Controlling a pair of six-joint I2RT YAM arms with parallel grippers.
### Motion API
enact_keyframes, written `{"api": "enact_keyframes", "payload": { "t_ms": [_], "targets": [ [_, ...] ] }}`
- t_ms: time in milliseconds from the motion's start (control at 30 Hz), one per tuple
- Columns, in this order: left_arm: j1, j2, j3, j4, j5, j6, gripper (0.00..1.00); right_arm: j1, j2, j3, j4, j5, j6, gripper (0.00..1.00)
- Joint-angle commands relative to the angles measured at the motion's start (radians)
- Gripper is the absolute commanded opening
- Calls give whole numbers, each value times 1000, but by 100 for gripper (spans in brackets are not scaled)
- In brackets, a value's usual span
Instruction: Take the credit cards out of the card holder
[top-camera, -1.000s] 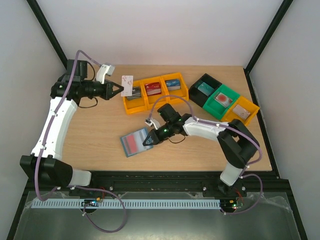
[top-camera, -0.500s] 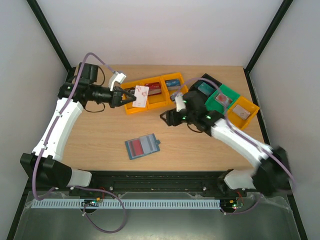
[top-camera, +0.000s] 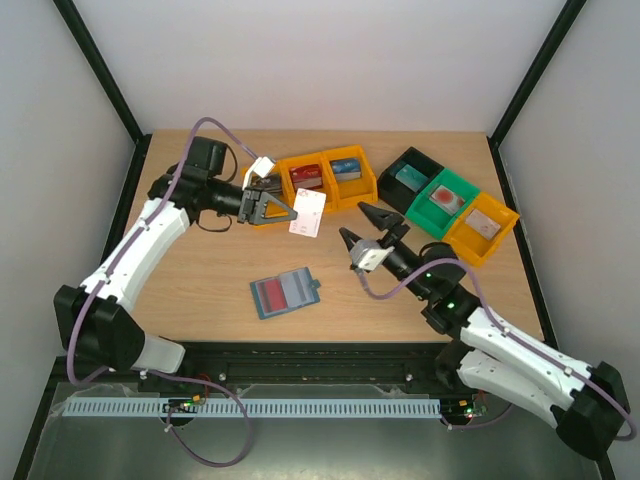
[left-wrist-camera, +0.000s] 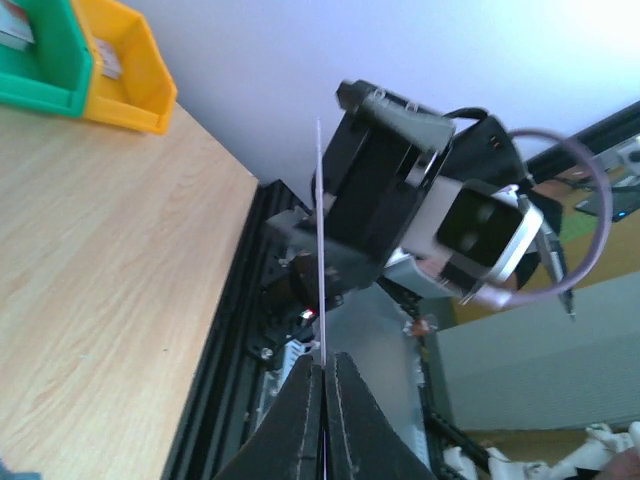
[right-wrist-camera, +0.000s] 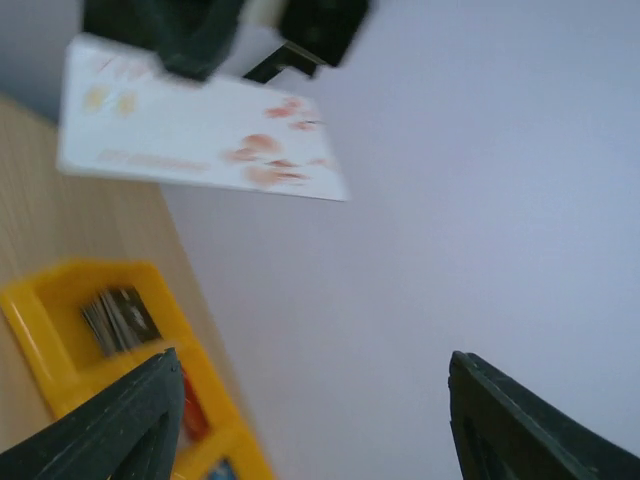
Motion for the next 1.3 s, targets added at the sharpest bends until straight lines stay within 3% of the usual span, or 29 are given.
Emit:
{"api": "enact_keyframes", "payload": {
  "t_ms": [0,267,433,600,867,933,1100,1133,1233,1267],
  "targets": [
    [-24,26,-37,165,98,-183,2,49,73,-8,197,109,-664,68],
    [-51,45,-35,184,117,-206,2,79,120,89,56,125,-973,59],
    [-66,63,-43,218,120,-249,2,105,142,127,-6,107,-1045,57],
    [-86,74,-35,224,131,-255,2,112,188,152,-42,82,-1096,49],
    [-87,74,-41,231,128,-263,2,137,214,170,-56,76,-1109,19],
    [-87,76,-41,232,125,-263,2,143,213,171,-65,76,-1108,5],
    [-86,75,-43,232,113,-262,2,146,202,173,-71,81,-1069,2],
    [-86,75,-43,231,101,-262,12,146,198,172,-63,84,-1039,2],
    [-63,77,-40,202,34,-226,95,146,195,181,-59,167,-926,2],
    [-45,82,-31,172,3,-197,99,147,202,202,-93,241,-866,2]
  ]
}}
